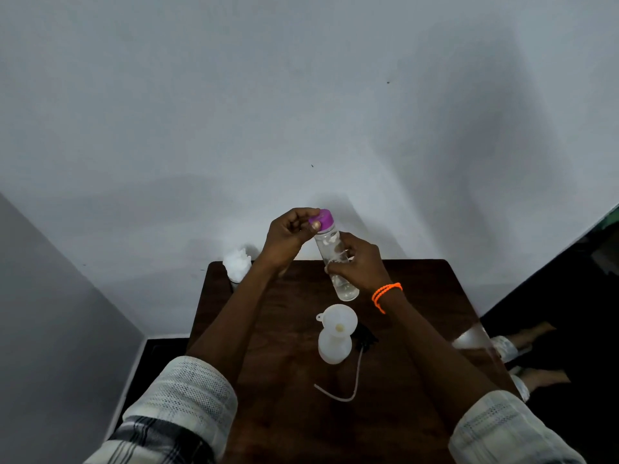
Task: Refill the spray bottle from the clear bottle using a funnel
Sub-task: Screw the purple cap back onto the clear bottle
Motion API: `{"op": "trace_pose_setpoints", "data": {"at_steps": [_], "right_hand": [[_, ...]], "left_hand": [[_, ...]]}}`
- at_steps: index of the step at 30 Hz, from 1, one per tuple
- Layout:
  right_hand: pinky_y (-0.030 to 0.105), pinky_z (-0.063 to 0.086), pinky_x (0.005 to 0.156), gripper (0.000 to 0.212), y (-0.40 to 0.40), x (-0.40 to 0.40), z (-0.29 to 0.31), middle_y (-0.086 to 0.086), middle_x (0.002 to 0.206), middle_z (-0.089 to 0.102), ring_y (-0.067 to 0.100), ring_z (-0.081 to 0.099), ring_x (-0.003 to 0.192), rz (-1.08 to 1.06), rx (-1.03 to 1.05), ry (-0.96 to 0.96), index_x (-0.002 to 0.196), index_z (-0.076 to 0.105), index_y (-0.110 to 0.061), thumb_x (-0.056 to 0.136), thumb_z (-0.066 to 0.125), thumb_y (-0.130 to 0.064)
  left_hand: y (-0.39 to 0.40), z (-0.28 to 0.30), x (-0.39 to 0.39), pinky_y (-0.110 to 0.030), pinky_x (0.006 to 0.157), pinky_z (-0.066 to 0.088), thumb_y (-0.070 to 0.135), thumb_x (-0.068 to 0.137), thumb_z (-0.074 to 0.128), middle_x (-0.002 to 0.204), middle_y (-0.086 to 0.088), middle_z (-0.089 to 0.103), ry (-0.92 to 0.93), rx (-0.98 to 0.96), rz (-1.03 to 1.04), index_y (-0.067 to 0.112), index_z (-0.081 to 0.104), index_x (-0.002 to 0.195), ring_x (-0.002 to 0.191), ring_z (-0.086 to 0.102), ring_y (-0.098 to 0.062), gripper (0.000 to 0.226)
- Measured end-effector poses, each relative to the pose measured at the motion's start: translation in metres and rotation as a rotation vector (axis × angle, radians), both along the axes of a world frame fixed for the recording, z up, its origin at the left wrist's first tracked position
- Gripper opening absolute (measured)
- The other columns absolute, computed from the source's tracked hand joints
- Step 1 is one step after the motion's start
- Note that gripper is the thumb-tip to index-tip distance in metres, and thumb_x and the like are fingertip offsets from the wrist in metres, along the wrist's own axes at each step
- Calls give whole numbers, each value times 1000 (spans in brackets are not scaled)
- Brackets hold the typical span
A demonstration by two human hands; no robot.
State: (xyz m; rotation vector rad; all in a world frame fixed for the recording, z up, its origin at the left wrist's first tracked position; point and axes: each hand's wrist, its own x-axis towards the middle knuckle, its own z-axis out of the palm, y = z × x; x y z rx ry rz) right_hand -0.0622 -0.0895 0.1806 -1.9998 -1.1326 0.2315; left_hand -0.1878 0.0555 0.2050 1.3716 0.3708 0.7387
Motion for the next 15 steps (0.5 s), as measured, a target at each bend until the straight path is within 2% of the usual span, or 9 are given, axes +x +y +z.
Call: {"op": "trace_pose_setpoints", "data": {"at_steps": [6,10,12,15], "right_hand": [[27,53,77,69,-1,-2,1,-8,94,68,13,65,85,0,-17,-21,123,65,-28,58,88,-29],[27,53,76,69,-1,-4,3,-7,93,68,14,65,83,-12,-21,-32,124,65,-29,58,88,-29],[23,51,74,69,-1,-5,3,-7,93,69,14,64,82,-25,-25,-30,123,66,-28,58,89,-27],[17,46,69,68,-2,-6,3,-7,94,69,13,64,81,-30,-27,-34,122,66,-26,58,89,-27]], "left_hand": [[0,0,-2,-40,102,52,-2,92,65,120,-11,71,16,30,-7,3,68,114,111,67,-18,23],[-1,-1,-2,-34,97,53,-1,91,67,115,-6,74,30,63,47,10,71,109,108,69,-16,21],[-2,-1,-2,-29,94,53,-1,91,67,113,-3,74,29,67,54,11,71,108,107,69,-13,21],[-3,-1,-3,-32,94,54,1,88,72,110,-3,75,29,49,58,13,72,105,103,70,-14,20]]}}
